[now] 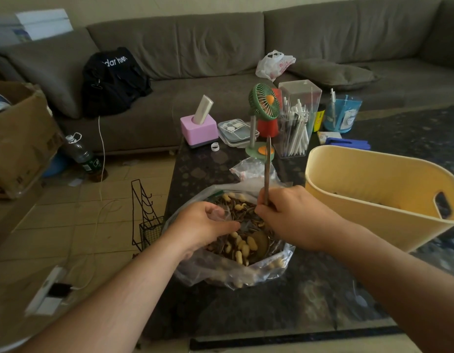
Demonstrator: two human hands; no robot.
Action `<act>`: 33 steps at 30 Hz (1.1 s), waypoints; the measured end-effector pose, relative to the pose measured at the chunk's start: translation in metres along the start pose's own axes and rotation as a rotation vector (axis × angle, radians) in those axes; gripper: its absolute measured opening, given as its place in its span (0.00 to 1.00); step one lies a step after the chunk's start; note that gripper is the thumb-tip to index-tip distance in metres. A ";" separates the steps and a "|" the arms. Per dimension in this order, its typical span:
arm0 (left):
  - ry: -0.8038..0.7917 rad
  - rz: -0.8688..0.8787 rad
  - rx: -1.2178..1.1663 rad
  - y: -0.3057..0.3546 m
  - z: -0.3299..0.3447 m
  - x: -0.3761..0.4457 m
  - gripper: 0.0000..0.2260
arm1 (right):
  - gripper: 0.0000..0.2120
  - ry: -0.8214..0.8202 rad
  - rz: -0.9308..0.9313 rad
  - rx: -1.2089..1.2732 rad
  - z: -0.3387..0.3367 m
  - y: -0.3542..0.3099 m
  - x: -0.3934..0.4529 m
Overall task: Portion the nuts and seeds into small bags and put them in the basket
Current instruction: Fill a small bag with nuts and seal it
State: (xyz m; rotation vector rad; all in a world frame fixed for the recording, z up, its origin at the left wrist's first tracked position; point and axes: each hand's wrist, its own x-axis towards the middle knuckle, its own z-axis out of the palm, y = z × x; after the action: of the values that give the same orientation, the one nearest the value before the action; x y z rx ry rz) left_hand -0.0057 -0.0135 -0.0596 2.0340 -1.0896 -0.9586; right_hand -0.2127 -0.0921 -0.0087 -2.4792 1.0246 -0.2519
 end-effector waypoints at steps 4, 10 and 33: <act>0.018 0.005 -0.016 -0.003 0.000 0.000 0.19 | 0.07 0.038 0.079 0.177 0.017 -0.003 0.000; -0.020 0.024 -0.077 -0.003 -0.003 -0.001 0.19 | 0.06 0.084 0.144 0.364 0.026 0.002 -0.001; -0.116 0.203 0.109 -0.010 -0.025 -0.001 0.25 | 0.08 0.293 0.117 0.356 0.001 -0.002 0.000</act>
State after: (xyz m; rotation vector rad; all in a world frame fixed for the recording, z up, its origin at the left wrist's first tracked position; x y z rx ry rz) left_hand 0.0186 -0.0030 -0.0539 1.9271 -1.4090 -0.9389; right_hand -0.2112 -0.0901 -0.0086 -2.0921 1.1233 -0.7120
